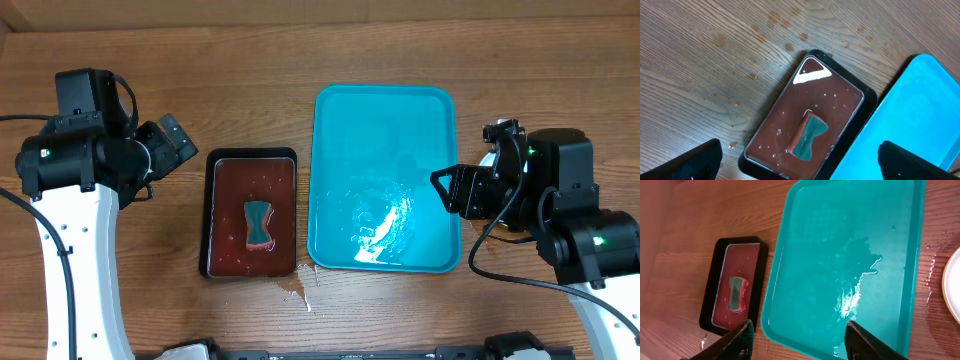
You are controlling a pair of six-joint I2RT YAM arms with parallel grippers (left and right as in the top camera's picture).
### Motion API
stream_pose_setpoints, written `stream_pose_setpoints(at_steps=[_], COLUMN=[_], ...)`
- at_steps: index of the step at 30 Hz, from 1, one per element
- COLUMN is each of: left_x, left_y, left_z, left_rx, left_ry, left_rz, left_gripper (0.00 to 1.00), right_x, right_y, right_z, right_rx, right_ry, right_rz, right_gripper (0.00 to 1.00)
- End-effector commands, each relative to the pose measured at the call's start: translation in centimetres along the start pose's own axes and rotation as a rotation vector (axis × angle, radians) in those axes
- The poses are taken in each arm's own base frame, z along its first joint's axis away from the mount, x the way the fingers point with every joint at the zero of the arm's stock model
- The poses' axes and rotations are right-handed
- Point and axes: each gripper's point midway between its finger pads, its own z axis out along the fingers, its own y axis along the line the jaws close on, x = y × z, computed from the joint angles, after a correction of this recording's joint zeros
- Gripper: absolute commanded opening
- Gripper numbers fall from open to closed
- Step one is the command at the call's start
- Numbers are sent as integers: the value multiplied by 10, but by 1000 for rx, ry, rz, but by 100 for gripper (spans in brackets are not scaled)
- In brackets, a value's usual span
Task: Clean dirty plates on tray and stack at the side
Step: 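Open the right gripper and withdraw it left from the plate stack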
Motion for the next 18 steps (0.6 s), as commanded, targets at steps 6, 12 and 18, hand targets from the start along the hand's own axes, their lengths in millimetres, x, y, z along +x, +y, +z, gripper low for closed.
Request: stream_pose_setpoints(at_steps=[6, 12, 18], left_x=[-4, -4, -4], left_y=[-1, -1, -1], left_z=[-4, -4, -4], left_rx=[4, 4, 4], left_ry=[-18, -18, -18], left_rz=[14, 14, 14], left_gripper=[100, 100, 100], right_x=[-8, -8, -8], right_y=[6, 6, 6], right_z=[-4, -4, -4], right_rx=[-11, -11, -11], right_ry=[-25, -25, -25], right_rz=[-23, -23, -23], right_gripper=[61, 65, 72])
